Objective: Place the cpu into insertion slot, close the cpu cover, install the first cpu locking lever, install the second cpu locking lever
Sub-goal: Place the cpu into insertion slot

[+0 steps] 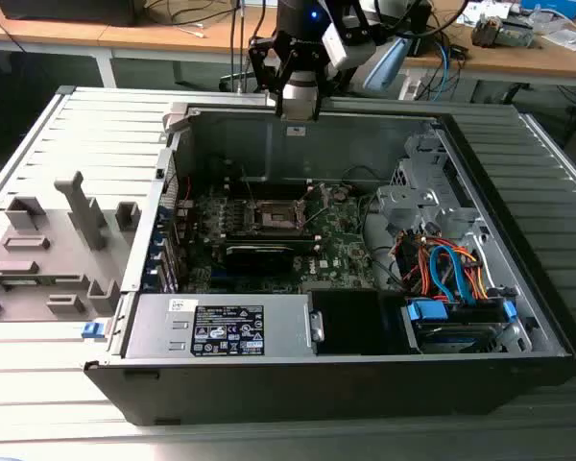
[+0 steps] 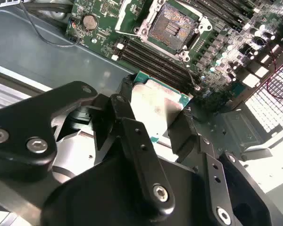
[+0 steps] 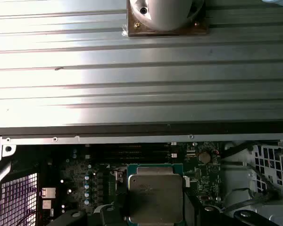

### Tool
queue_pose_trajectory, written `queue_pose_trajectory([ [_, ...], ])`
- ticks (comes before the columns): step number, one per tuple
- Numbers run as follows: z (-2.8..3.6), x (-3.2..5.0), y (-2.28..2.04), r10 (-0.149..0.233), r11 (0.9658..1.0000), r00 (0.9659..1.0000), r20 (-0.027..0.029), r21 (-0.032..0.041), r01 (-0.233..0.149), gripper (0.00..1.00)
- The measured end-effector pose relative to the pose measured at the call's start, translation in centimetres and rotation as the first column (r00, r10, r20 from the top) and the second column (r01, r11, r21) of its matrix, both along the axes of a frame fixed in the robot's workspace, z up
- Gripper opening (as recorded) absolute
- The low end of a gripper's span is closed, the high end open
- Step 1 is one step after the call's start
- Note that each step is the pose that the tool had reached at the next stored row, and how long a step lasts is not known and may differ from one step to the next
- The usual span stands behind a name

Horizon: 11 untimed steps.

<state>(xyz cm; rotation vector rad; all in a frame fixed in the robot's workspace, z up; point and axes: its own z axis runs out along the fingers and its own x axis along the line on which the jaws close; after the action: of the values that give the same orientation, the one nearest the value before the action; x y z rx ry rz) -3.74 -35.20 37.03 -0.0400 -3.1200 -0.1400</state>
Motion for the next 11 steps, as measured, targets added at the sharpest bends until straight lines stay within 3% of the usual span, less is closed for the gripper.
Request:
queue_pose_trajectory([
  [8,-0.37,-0.07,-0.05,0.000,1.0000,1.0000,0.0000,-0.0002,0.000,0.55],
  [9,-1.14,-0.37,-0.09,0.000,1.0000,1.0000,0.0000,-0.0029,0.000,0.55],
  [10,-1.72,-0.77,-0.09,0.000,0.9999,1.0000,0.0000,-0.0154,0.000,0.55],
  [11,-1.73,-0.77,-0.09,0.000,0.9999,1.0000,0.0000,-0.0156,0.000,0.55],
])
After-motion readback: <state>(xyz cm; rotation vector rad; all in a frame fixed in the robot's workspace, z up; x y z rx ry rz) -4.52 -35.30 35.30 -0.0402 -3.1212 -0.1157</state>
